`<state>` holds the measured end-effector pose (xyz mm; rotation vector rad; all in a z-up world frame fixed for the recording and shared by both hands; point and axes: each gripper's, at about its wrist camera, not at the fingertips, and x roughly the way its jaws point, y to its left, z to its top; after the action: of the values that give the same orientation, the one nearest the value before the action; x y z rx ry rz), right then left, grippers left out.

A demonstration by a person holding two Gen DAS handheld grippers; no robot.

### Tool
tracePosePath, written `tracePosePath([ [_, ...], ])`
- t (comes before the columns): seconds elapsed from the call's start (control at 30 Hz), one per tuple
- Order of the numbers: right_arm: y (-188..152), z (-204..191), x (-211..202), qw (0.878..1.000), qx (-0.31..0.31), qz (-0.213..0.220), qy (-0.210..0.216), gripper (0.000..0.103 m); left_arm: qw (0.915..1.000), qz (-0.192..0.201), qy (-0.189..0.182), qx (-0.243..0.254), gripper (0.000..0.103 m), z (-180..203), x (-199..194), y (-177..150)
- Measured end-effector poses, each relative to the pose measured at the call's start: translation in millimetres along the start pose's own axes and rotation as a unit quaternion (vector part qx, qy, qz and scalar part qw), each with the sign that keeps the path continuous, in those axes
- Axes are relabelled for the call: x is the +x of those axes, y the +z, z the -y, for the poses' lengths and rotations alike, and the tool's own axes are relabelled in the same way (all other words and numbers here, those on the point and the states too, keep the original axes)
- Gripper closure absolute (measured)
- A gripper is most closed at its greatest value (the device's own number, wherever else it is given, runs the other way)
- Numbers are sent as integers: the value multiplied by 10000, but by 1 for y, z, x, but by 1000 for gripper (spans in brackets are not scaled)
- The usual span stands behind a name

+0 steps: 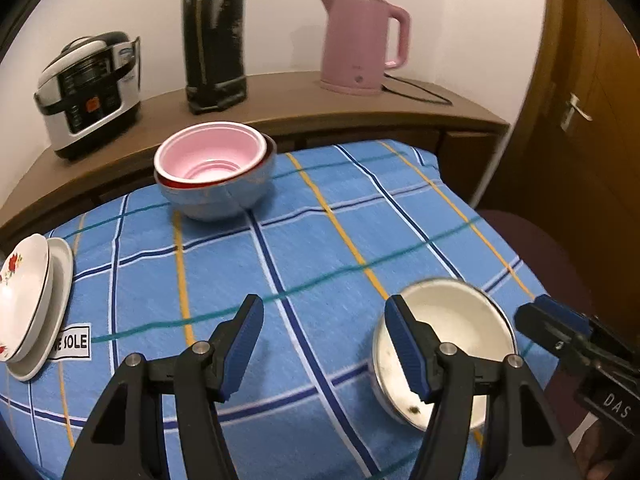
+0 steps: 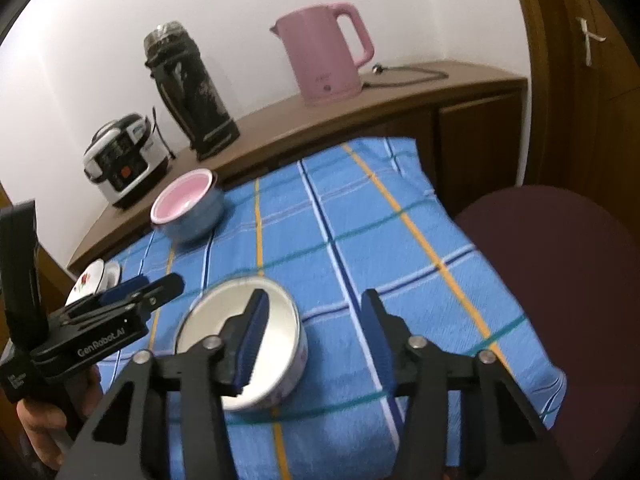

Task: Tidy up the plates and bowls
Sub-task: 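Move the right gripper to the cream enamel bowl, then grasp the rim of the cream enamel bowl with the right gripper, then lift the cream enamel bowl and carry it over the bowl stack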

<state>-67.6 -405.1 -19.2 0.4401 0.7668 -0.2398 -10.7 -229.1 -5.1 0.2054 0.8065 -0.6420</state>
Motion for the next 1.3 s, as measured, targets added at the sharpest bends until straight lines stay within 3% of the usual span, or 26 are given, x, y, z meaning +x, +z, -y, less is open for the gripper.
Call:
tracePosePath([
  [0.03, -3, 0, 1, 10000, -26, -38, 58, 57, 10000, -5, -3, 48, 38, 3, 0, -2],
  [0.13, -8, 0, 1, 9998, -5, -79, 176, 57, 9998, -83, -80, 150, 57, 9, 0, -7],
  [0.3, -15, 1, 5, 9996, 17, -136, 238, 57, 9992, -269, -268, 156, 60, 13, 6, -11],
  [0.47, -20, 0, 13, 9989, 73, -279, 376, 57, 9985, -393, -307, 215, 80, 18, 13, -15],
  [0.57, -21, -3, 17, 9988, 29, -313, 376, 57, 9982, -455, -308, 251, 83, 21, 18, -17],
  [0.63, -22, -3, 19, 9985, 41, -342, 418, 66, 9980, -477, -315, 262, 87, 22, 20, -18],
  [0.83, -23, -5, 24, 9983, 73, -328, 475, 77, 9980, -521, -299, 197, 87, 23, 27, -18],
  [1.17, -18, -2, 29, 9969, 289, -502, 540, 83, 9977, -548, -400, 41, 93, 20, 27, -17],
  [1.3, -16, -1, 31, 9951, 416, -622, 644, 86, 9985, -475, -262, 48, 94, 17, 22, -15],
])
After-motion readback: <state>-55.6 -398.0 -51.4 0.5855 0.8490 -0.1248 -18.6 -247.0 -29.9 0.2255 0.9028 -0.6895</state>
